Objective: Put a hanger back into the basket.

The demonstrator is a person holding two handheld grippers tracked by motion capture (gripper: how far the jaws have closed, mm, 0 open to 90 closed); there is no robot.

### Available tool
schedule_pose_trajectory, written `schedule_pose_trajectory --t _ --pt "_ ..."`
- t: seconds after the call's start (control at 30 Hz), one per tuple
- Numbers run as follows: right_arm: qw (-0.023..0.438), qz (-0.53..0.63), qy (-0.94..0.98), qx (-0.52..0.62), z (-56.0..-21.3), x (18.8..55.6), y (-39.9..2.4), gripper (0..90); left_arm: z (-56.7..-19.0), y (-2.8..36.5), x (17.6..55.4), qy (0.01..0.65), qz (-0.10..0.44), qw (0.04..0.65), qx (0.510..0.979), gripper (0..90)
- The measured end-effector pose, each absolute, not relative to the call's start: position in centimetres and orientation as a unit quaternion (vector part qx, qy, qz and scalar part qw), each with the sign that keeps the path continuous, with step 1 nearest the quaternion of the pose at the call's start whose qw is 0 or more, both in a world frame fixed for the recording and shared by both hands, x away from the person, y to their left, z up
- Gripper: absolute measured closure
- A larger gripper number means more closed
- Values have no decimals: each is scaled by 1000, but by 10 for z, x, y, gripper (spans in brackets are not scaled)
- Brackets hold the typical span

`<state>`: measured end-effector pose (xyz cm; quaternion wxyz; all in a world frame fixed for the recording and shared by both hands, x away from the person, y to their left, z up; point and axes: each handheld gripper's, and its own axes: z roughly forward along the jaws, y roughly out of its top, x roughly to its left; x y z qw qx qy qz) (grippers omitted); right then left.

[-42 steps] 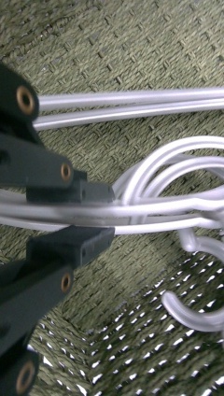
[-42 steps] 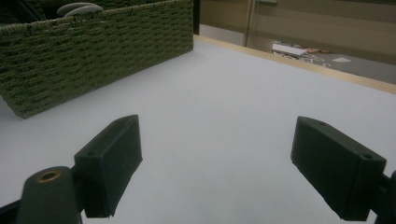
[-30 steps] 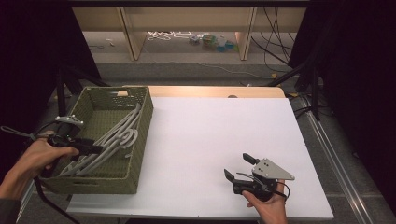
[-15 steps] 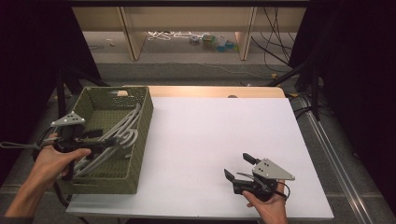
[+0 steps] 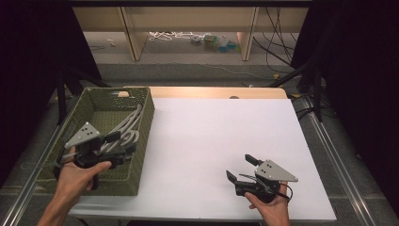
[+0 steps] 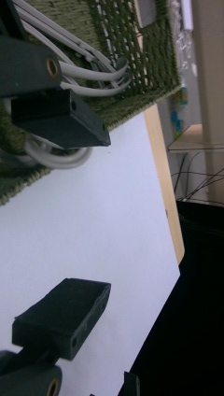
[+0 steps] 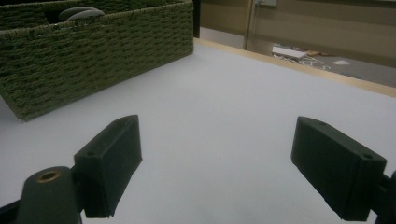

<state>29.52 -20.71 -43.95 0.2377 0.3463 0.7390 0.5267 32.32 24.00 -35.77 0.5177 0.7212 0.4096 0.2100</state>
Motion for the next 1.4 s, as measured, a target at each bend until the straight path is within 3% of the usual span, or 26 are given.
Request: schedule_pose_trajectory --t 0.17,0.77,1.2,1.4 --pt "242 528 737 345 -439 295 -208 168 -369 222 313 405 203 551 701 202" --pt "244 535 732 345 -438 293 -205 166 -404 175 290 362 214 548 723 208" --pt "256 546 723 337 -433 290 -207 165 -426 173 294 364 256 530 722 211" --pt "260 551 717 339 -431 286 -212 159 -425 172 286 349 258 552 712 213"
